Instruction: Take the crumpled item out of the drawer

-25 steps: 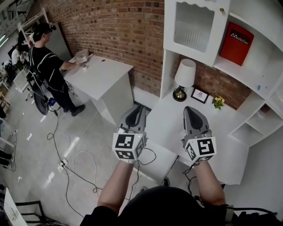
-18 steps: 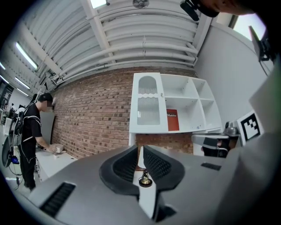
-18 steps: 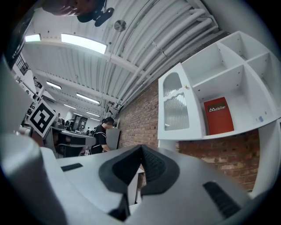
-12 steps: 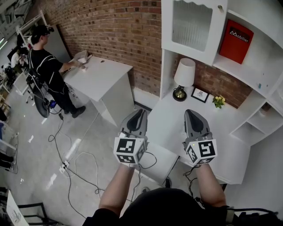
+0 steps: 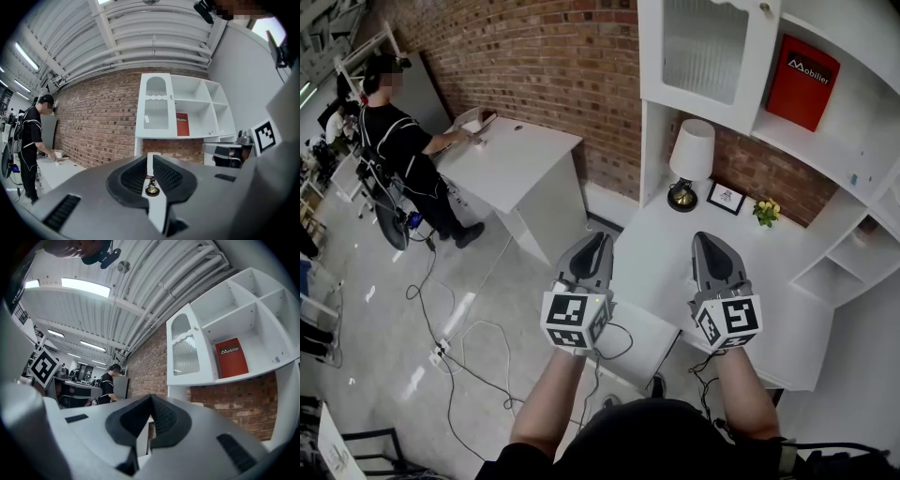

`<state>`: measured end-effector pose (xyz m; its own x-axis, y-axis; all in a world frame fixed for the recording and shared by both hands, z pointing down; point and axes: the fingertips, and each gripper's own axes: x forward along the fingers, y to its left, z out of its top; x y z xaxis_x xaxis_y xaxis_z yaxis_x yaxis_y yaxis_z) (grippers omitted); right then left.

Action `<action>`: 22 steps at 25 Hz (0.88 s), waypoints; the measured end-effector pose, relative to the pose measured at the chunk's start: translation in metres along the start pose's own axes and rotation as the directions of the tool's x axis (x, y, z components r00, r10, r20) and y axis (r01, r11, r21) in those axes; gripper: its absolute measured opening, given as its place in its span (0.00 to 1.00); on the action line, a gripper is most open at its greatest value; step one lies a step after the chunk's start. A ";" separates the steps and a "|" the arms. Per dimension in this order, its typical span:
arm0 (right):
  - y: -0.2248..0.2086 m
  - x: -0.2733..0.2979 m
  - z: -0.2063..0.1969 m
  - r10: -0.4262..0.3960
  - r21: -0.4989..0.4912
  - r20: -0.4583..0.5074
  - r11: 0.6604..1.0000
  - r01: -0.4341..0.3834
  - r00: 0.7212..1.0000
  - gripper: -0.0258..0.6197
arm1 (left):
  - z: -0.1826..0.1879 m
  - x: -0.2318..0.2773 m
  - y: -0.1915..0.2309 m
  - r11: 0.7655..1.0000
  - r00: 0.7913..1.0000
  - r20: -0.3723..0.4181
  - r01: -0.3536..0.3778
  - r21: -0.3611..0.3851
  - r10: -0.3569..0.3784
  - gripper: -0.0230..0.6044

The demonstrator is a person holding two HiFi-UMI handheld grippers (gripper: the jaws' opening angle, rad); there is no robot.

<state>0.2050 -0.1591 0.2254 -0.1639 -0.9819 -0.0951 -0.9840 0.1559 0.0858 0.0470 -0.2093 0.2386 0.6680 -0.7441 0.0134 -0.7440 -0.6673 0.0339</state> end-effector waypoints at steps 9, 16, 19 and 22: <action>-0.008 -0.005 -0.002 0.006 0.011 0.000 1.000 -0.006 1.000 0.04 | -0.002 0.002 -0.011 1.000 1.000 0.003 -0.007 0.002 0.007 0.10; -0.013 -0.008 -0.011 0.012 0.026 -0.010 1.000 -0.012 1.000 0.04 | -0.007 0.004 -0.018 1.000 1.000 -0.012 -0.012 0.005 0.012 0.10; -0.018 -0.009 -0.014 0.012 0.031 -0.012 0.999 -0.012 1.000 0.04 | -0.010 0.007 -0.021 1.000 1.000 -0.020 -0.012 0.004 0.012 0.10; -0.025 -0.009 -0.017 0.013 0.033 -0.013 0.999 -0.013 1.000 0.04 | -0.014 0.014 -0.023 1.000 1.000 -0.024 -0.015 0.002 0.015 0.10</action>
<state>0.2322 -0.1559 0.2406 -0.1757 -0.9811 -0.0809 -0.9837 0.1717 0.0542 0.0738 -0.2033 0.2522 0.6571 -0.7528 0.0377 -0.7538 -0.6564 0.0316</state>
